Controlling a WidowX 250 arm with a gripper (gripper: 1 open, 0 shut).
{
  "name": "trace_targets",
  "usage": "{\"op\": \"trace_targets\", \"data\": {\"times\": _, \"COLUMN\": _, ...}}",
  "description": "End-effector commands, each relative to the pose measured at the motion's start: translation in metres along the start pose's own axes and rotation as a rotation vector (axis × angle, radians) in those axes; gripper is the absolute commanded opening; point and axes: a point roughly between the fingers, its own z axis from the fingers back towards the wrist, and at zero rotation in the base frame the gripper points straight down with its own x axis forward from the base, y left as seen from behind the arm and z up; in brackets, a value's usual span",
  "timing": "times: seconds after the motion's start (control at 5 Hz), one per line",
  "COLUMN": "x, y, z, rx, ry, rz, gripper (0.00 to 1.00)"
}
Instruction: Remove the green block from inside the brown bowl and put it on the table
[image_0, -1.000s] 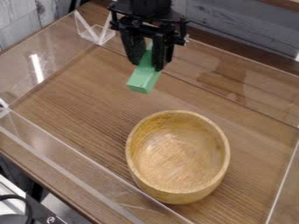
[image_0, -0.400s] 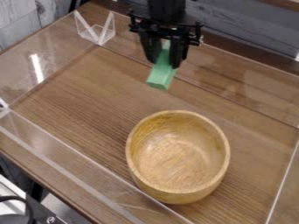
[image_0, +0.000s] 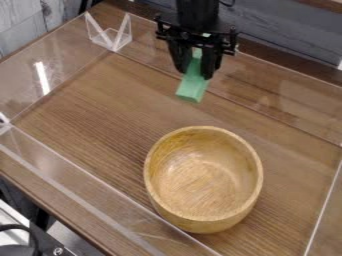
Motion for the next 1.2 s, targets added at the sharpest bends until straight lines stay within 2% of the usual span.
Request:
{"op": "trace_targets", "data": {"times": 0.0, "x": 0.011, "y": -0.003, "z": 0.010, "rx": 0.003, "ry": -0.067, "rz": -0.014, "gripper": 0.00}}
{"op": "trace_targets", "data": {"times": 1.0, "x": 0.022, "y": 0.005, "z": -0.010, "rx": 0.015, "ry": -0.093, "rz": -0.020, "gripper": 0.00}}
